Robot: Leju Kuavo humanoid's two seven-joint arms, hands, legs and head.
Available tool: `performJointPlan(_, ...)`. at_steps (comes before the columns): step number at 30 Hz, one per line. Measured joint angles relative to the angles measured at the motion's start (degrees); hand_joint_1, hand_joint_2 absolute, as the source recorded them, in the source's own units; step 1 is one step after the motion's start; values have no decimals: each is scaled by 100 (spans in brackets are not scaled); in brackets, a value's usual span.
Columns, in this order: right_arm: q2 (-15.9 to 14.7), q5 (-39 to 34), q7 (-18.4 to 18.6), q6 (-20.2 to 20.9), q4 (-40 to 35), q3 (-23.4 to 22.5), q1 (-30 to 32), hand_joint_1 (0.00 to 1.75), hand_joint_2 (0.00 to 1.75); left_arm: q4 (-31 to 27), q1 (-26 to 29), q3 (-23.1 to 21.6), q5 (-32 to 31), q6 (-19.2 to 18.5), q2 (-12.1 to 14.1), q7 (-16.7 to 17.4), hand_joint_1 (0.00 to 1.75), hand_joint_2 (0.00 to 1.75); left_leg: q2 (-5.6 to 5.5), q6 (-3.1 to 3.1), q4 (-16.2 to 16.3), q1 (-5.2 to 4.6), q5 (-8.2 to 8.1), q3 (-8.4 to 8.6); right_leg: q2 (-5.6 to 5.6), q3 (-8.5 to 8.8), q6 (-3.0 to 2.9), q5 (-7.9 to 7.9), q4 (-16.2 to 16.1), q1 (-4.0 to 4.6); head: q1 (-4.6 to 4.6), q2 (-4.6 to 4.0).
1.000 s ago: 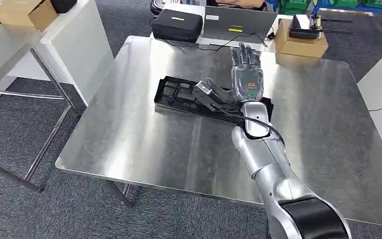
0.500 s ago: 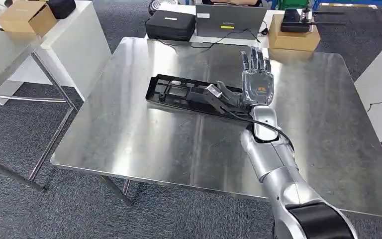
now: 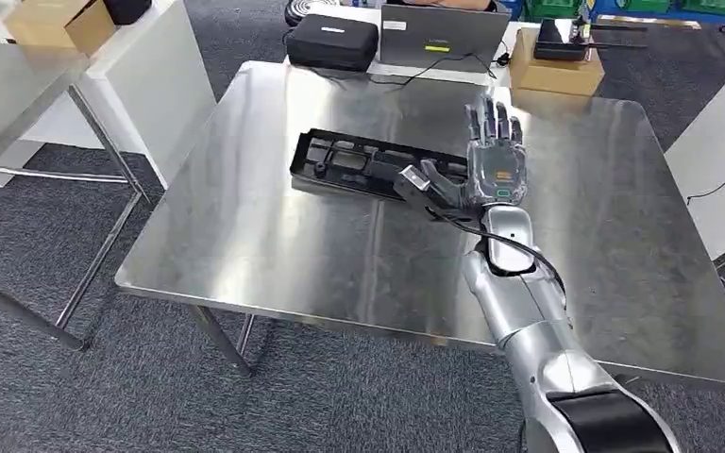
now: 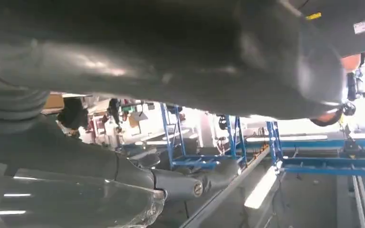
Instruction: Take the parts from the cabinet and place them on the table.
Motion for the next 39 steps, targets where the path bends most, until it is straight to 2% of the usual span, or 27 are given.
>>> performJointPlan(2,-42,0,0,2,-28,-15,48,0,0,0,-10,-7,-28,-4,0,13,0,0,4,9,3,-18,104,-142,-1,-266,-55,-507,903,0,17,0)
performJointPlan(4,-72,2,0,7,-31,-48,124,0,0,0,-15,-9,-44,-15,-4,26,0,0,4,8,8,-35,218,-292,-1,-328,16,-632,1437,2,24,0)
performJointPlan(5,-76,2,0,7,-44,-63,155,0,0,0,-15,-9,-42,-15,-7,28,0,0,4,2,10,-40,269,-362,-1,-161,66,-532,1305,3,26,0)
performJointPlan(7,-81,2,0,7,-74,-81,161,0,0,0,-23,-9,-44,-15,-9,28,0,0,1,-18,13,-55,364,-472,-1,443,116,-266,462,13,28,0)
performJointPlan(8,-85,2,0,7,-109,-83,146,0,0,-2,-32,-9,-44,-15,-13,28,0,0,2,-42,20,-58,414,-506,0,886,62,-262,-186,31,26,0)
performJointPlan(9,-85,2,0,7,-147,-85,132,0,0,-7,-36,-11,-44,-15,-22,28,0,0,-2,-86,25,-99,454,-563,-9,1130,-6,-373,-559,75,28,0)
performJointPlan(11,-85,7,-2,9,-170,-85,135,0,0,-7,-47,-13,-44,-15,-20,33,0,0,12,-141,4,-68,550,-563,-9,1044,-23,-304,-525,96,0,0)
performJointPlan(13,-92,7,-2,15,-170,-85,154,0,0,-7,-40,-22,-44,-15,-28,33,0,0,-8,-224,-23,-82,636,-599,-19,934,-127,-209,-568,50,2,0)
performJointPlan(14,-92,9,-2,20,-170,-85,135,0,0,-4,-40,-33,-44,-13,-20,35,0,0,-21,-257,49,-48,486,-668,-44,941,-163,-134,-570,10,17,0)
performJointPlan(15,-74,11,-2,39,-173,-85,131,0,0,-4,-39,-44,-44,-13,-18,37,0,0,-12,-300,265,-33,171,-753,-47,874,-233,-79,-569,7,-26,0)
performJointPlan(17,-68,17,-13,59,-173,-85,135,0,0,-4,-41,-55,-44,-4,-18,39,0,0,-9,-383,1129,9,-506,-1006,-54,724,-256,40,-564,8,-48,0)
performJointPlan(18,-61,20,-22,72,-170,-87,137,0,0,-4,-41,-63,-44,2,-18,44,0,0,-9,-418,1568,25,-668,-1103,-55,630,-250,114,-559,8,-62,0)
performJointPlan(19,-59,26,-22,79,-170,-85,139,0,0,-4,-41,-70,-42,2,-15,46,0,0,-8,-431,1735,38,-634,-1102,-55,558,-240,164,-550,7,-59,0)
performJointPlan(21,-52,37,-31,92,-170,-87,139,0,0,-4,-42,-79,-26,2,-11,55,0,0,-5,-443,1535,65,-262,-820,-52,391,-198,267,-522,0,-66,0)
performJointPlan(22,-48,42,-39,94,-170,-87,138,0,0,-7,-44,-81,-24,2,-4,55,0,0,-4,-437,1131,79,-75,-495,-52,314,-174,324,-509,-2,-66,0)
performJointPlan(23,-46,44,-57,92,-170,-87,132,0,0,-7,-51,-83,-22,4,0,55,0,0,-4,-426,637,83,-42,-117,-50,271,-143,372,-495,-1,-66,0)
performJointPlan(24,-35,48,-70,92,-170,-87,127,0,0,-11,-63,-83,-4,15,0,57,0,0,-10,-406,193,61,-211,193,-48,220,-100,401,-488,31,-66,0)
performJointPlan(25,-26,52,-83,90,-168,-90,108,0,0,-13,-69,-83,13,20,0,57,0,0,-38,-367,-35,51,-263,273,-61,204,-58,458,-484,32,-48,0)
performJointPlan(28,15,61,-109,90,-162,-85,96,0,0,-13,-49,-83,13,20,2,68,0,0,-37,-245,-14,-15,-171,180,-66,194,81,605,-548,15,-48,0)
performJointPlan(29,11,61,-109,90,-155,-85,96,0,0,-11,-46,-83,20,20,-2,68,0,0,-3,-135,-103,54,-59,115,-52,112,114,593,-540,-20,-46,0)
performJointPlan(30,9,59,-118,90,-151,-85,81,0,0,-13,-53,-81,24,28,0,70,0,0,-3,-72,-92,24,13,72,-39,-12,57,331,-341,1,-51,0)
performJointPlan(32,18,57,-135,85,-127,-83,67,0,0,-15,-56,-81,46,33,9,70,0,0,0,-27,-79,1,127,-78,-35,-278,-20,-225,543,-4,33,0)
performJointPlan(34,22,48,-166,76,-89,-83,69,0,0,-13,-43,-81,57,33,7,70,0,0,3,-14,-73,-26,239,-231,-34,-471,9,-526,1380,2,41,0)
performJointPlan(35,35,42,-181,70,-61,-83,68,0,0,-13,-37,-81,72,35,7,66,0,0,2,-13,-70,-38,292,-298,-34,-401,41,-493,1419,5,39,0)
performJointPlan(37,50,20,-203,52,-17,-83,62,0,0,-13,-27,-81,79,37,7,57,0,0,-8,-21,-67,-66,383,-409,-34,169,113,-229,716,15,43,0)
performJointPlan(38,57,15,-207,46,-2,-83,45,0,0,-13,-22,-81,79,37,7,55,0,0,-14,-27,-65,-78,417,-439,-33,554,101,-112,147,28,46,0)
performJointPlan(39,70,11,-208,39,17,-83,4,0,0,-13,-16,-81,83,39,0,52,0,0,-10,-44,-63,-77,453,-465,-33,855,8,-192,-402,50,44,0)
